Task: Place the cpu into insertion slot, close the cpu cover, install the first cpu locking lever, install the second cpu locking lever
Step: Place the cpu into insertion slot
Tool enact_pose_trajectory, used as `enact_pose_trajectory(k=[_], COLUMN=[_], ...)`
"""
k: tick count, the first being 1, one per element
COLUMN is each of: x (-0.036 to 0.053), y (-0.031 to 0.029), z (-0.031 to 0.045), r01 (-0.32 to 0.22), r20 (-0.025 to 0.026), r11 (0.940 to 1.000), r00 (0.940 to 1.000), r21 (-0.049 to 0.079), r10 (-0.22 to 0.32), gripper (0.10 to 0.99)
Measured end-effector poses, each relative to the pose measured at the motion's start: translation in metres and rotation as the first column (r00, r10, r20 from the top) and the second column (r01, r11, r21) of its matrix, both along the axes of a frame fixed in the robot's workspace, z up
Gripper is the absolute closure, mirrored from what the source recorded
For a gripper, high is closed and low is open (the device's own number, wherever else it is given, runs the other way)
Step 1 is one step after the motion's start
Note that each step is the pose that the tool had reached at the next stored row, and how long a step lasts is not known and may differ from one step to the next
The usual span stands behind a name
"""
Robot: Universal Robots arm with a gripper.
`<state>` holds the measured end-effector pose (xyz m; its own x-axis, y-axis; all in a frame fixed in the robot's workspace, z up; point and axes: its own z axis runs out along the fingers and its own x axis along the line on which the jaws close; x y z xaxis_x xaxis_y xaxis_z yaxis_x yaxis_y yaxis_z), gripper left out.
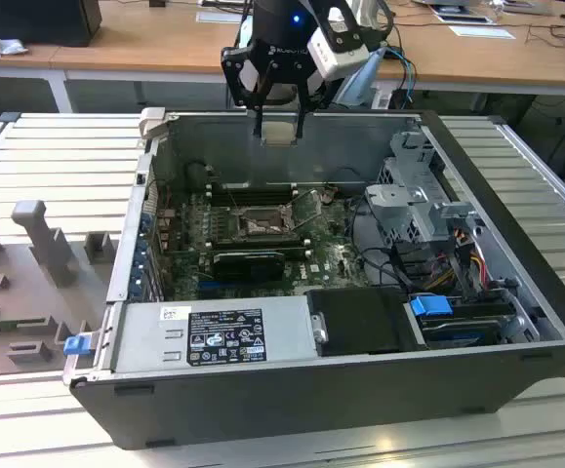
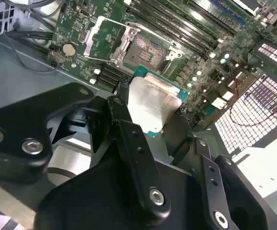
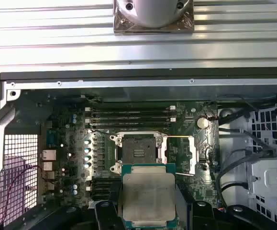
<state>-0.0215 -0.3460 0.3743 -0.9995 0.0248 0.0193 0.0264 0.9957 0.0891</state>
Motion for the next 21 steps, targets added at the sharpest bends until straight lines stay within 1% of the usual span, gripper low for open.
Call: enact_pose_trajectory(k=[2, 3, 4, 6, 10, 11, 12, 13, 14, 16, 17, 18, 19, 20, 21], x=[-0.0002, -0.0031, -0.0048, -0.0049, -0.0049, -0.0049, -0.0049, -0.0049, -0.0049, -0.0049, -0.0049, -0.0049, -0.0049, -0.0049, -0.0049], y=[0.0, 0.0, 0.0, 0.0, 0.0, 0.0, 0.0, 0.0, 0.0, 0.0, 0.0, 0.0, 0.0, 0.0, 0.0], z=[-0.0001, -0.0002, -0.0002, -0.0005, -0.0012, -0.0014, -0.0019, -0.0021, -0.0024, -0.003, -0.0033, -0.0034, -0.0036, -0.004, -0.0042], r01=[0.055, 0.06, 0.079, 0.13, 0.213, 0.242, 0.287, 0.32, 0.35, 0.408, 0.438, 0.458, 0.474, 0.502, 0.519], r20=[-0.0001, 0.0001, 0.0, 0.0, 0.0, 0.0001, 0.0005, 0.0009, 0.001, 0.0017, 0.0018, 0.0018, 0.0018, 0.0018, 0.0018], r11=[0.9985, 0.9982, 0.9969, 0.9916, 0.977, 0.9703, 0.9579, 0.9473, 0.9366, 0.913, 0.899, 0.8888, 0.8803, 0.865, 0.8546], r00=[0.9985, 0.9982, 0.9969, 0.9916, 0.977, 0.9703, 0.9579, 0.9473, 0.9366, 0.913, 0.899, 0.8888, 0.8803, 0.865, 0.8546], r21=[0.0, 0.0, 0.0, 0.0, 0.0, -0.001, -0.002, -0.003, -0.004, -0.005, -0.006, -0.006, -0.006, -0.006, -0.006], r10=[-0.055, -0.06, -0.079, -0.13, -0.213, -0.242, -0.287, -0.32, -0.35, -0.408, -0.438, -0.458, -0.474, -0.502, -0.519], gripper=[0.553, 0.553, 0.553, 0.553, 0.553, 0.553, 0.553, 0.553, 0.553, 0.553, 0.553, 0.553, 0.553, 0.553, 0.553])
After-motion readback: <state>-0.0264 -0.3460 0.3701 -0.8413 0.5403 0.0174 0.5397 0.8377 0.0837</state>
